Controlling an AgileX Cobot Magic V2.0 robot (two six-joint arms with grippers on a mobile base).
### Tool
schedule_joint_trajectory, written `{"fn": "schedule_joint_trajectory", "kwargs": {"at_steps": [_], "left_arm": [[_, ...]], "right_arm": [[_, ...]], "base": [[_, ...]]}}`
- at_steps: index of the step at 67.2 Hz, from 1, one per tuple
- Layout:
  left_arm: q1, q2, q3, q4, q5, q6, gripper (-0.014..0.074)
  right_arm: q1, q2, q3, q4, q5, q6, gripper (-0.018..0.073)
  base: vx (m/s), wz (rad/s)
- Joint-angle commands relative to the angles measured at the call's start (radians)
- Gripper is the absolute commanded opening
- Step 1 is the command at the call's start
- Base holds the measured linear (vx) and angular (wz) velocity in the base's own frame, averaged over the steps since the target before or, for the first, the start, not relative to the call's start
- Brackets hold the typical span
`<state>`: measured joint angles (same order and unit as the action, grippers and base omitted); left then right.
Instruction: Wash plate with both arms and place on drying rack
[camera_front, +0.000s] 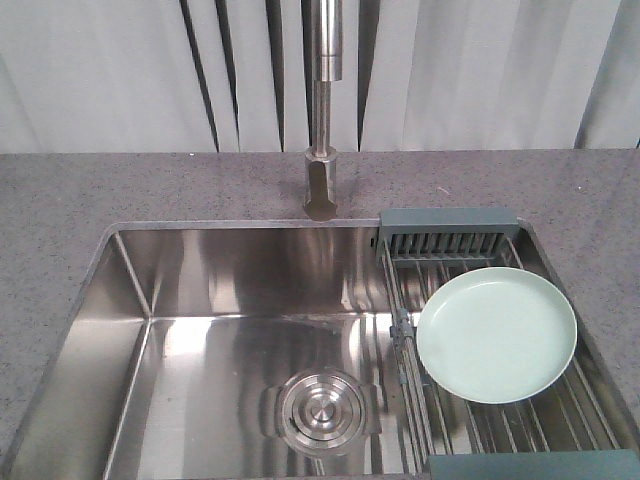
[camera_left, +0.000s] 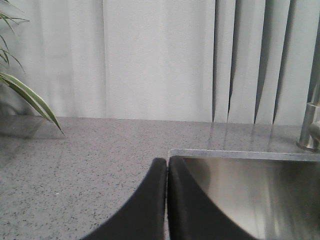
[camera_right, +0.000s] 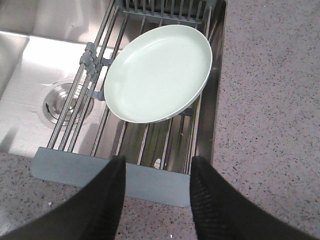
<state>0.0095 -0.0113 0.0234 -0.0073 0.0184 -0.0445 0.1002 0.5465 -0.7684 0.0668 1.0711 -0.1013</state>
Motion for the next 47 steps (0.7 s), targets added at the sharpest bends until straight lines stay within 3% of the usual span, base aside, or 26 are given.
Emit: {"fn": "schedule_joint_trajectory", "kwargs": {"at_steps": [1, 8, 14, 19, 34, 47], "left_arm": [[-0.001, -0.015, -0.029, -0.01, -0.076, -0.002, -0.0006], [-0.001, -0.015, -0.029, -0.01, -0.076, -0.002, -0.0006], [-0.001, -0.015, -0.029, -0.01, -0.076, -0.002, -0.0006], [-0.001, -0.015, -0.029, -0.01, -0.076, -0.002, -0.0006], [-0.001, -0.015, -0.029, -0.01, -0.076, -0.002, -0.0006], [-0.001, -0.015, -0.029, -0.01, -0.076, -0.002, -0.0006]], "right_arm": [[0.003, 0.005, -0.024, -0.003, -0.059, -0.003, 0.0302], [0.003, 0.005, -0.024, -0.004, -0.059, -0.004, 0.0302], [0.0, -0.024, -0.001, -0.084, -0.087, -0.027, 0.0291], [-0.027, -0.058, 0.032, -0.085, -0.127, -0.023, 0.0279], [-0.105, -0.214, 0.253, -0.082, -0.494, 0.001, 0.0147], [-0.105, -0.37, 0.483, -0.079, -0.763, 0.001, 0.0026]], "base": [[0.0, 0.0], [0.0, 0.0], [0.0, 0.0], [0.0, 0.0], [0.0, 0.0], [0.0, 0.0]]}}
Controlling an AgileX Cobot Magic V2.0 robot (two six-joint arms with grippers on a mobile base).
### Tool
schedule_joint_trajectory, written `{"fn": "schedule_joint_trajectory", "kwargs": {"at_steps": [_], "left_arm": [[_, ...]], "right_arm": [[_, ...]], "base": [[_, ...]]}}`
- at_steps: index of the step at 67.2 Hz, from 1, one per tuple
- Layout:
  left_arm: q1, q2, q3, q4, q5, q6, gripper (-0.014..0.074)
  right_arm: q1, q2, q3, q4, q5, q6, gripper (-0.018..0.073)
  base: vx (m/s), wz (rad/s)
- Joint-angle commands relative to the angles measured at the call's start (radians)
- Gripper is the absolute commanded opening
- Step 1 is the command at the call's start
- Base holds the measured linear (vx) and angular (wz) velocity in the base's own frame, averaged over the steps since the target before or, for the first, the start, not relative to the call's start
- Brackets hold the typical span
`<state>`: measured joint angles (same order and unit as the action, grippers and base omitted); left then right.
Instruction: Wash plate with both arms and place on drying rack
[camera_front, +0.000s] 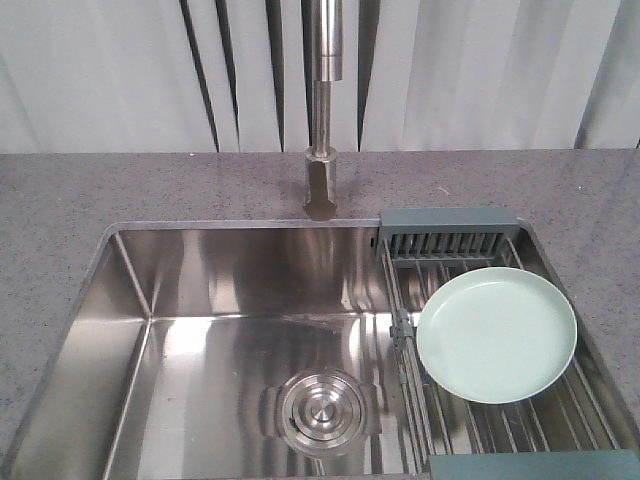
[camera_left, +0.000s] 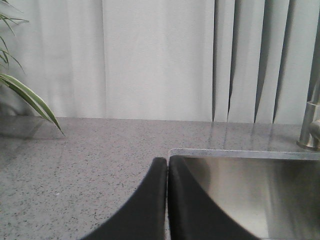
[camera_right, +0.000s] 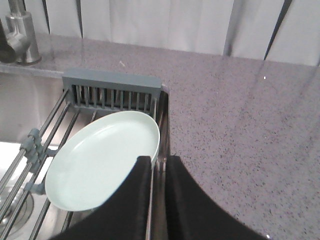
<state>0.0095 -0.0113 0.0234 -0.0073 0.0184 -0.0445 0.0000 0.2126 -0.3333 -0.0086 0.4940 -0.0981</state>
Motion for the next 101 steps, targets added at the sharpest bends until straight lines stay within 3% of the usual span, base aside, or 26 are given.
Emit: {"fn": "schedule_joint_trajectory", "kwargs": {"at_steps": [1, 29, 101], "left_arm": [[-0.001, -0.015, -0.029, -0.01, -0.076, -0.002, -0.0006], [-0.001, -0.015, -0.029, -0.01, -0.076, -0.002, -0.0006], [-0.001, -0.015, -0.029, -0.01, -0.076, -0.002, -0.0006]], "right_arm": [[-0.005, -0.043, 0.06, -0.004, -0.2, -0.003, 0.0017], [-0.005, -0.219, 0.363, 0.043, -0.553, -0.003, -0.0008], [-0.034, -0.229, 0.364, 0.074, -0.514, -0.005, -0.0004]], "base": [[0.0, 0.0], [0.0, 0.0], [0.0, 0.0]]}}
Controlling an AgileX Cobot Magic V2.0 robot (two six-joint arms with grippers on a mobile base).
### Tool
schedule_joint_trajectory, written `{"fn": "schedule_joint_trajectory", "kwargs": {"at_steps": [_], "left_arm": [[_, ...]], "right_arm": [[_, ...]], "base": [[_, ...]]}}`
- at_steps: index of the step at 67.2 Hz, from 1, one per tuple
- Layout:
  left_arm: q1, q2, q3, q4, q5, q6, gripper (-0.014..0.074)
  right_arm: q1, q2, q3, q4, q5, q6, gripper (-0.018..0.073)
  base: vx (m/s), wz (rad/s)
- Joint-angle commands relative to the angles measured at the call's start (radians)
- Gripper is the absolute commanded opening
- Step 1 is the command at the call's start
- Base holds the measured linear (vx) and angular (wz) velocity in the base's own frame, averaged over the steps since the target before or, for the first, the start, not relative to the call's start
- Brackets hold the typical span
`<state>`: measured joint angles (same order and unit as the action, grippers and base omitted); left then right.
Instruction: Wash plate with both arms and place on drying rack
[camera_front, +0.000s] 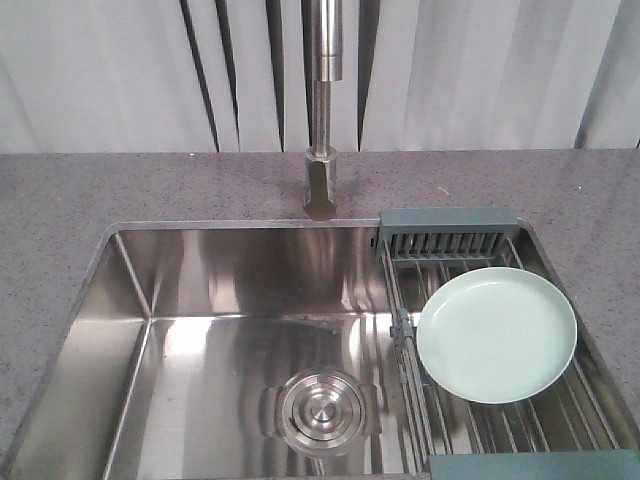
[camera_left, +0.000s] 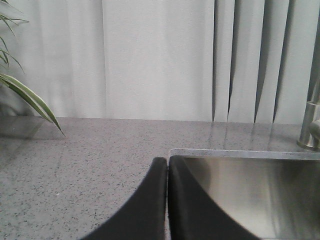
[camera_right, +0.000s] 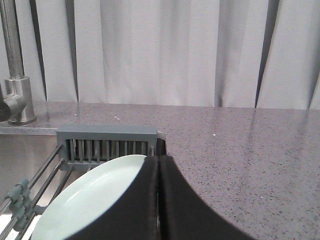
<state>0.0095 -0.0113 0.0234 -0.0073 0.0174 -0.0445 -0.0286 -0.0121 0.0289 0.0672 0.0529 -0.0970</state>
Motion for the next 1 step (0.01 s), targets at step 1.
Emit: {"fn": "schedule_joint_trajectory", "kwargs": {"at_steps": [1], "left_arm": [[-0.001, -0.015, -0.029, -0.01, -0.075, -0.002, -0.0006]], "right_arm": [[-0.006, -0.004, 0.002, -0.002, -0.073, -0.006, -0.0004]], "base": [[0.0, 0.0]]}}
